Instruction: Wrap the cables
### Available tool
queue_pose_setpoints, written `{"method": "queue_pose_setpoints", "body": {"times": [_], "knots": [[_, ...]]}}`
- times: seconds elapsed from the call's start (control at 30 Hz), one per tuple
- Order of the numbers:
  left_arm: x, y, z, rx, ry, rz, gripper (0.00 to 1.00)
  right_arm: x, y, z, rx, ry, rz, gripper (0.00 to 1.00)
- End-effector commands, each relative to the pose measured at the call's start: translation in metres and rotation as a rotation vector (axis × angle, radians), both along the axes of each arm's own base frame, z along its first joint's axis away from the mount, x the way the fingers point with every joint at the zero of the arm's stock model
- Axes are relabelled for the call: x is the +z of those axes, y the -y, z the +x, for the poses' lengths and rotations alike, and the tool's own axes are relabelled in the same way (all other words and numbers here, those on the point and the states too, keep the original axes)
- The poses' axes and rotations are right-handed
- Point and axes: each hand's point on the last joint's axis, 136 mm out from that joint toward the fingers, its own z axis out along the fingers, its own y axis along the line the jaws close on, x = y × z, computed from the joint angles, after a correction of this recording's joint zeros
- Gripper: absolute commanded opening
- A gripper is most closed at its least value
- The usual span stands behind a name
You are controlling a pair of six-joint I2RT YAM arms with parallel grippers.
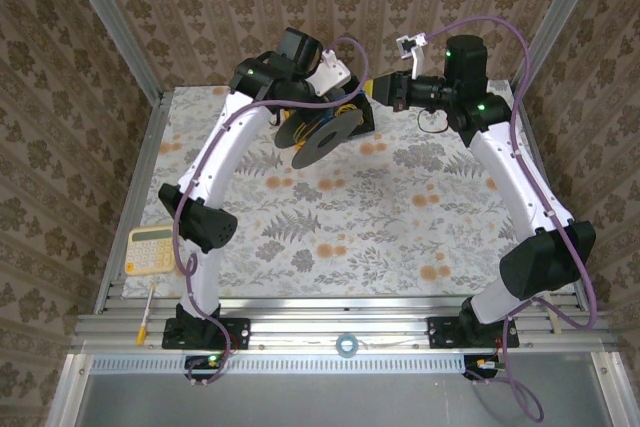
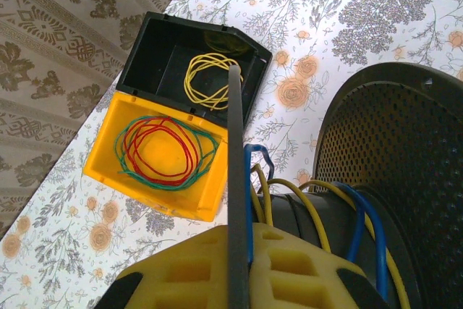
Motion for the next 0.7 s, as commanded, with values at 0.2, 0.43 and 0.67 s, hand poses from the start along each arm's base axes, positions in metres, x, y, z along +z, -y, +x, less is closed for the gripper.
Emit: {"method": "queue_pose_setpoints", "body": {"times": [0.2,0.43,0.67], "knots": [[0.024,0.004,-0.003,-0.024,0.055,-0.042,0.00,-0.004,-0.004,0.000,0.010,0.026,0.004,0.00],[0.027,0.005,-0.013,-0.054,0.044,-0.060,0.00,-0.016,0.007,0.021,-0.030,0.071,-0.068,0.00],[0.034,0.009,-0.024,-0.098,0.046,-0.099,0.00,-0.028,0.034,0.040,-0.051,0.045,-0.049,0.00]]}}
